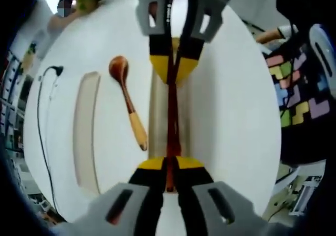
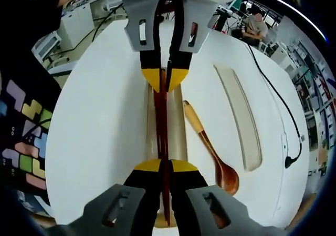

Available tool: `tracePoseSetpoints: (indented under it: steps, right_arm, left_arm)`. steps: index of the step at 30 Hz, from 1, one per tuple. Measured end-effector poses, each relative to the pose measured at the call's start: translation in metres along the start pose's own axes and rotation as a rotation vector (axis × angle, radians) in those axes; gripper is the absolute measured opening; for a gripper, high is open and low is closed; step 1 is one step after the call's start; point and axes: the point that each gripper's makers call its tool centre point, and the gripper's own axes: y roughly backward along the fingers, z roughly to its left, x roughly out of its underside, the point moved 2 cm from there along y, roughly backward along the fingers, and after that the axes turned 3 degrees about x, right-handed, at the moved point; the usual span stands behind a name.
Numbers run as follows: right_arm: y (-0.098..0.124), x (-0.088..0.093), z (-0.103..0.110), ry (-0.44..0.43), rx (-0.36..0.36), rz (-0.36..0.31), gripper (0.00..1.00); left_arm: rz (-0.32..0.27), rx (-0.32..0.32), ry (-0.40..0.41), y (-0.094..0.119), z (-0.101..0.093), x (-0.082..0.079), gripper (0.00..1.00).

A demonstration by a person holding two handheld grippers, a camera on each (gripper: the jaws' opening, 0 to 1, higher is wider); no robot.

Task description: Arrange the utensils inside the cutlery case until each visible utensil rests in its matching compartment.

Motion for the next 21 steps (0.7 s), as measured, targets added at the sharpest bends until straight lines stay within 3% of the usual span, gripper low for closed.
tracePoseSetpoints:
  steps: [21]
  right_arm:
    - [-0.009, 0.0023, -0.0001, -0.027, -0.038, 0.03, 0.03]
  left_arm:
    - [0.003, 0.014, 0.015, -0.0057, 0.0045, 0.0056, 0.06]
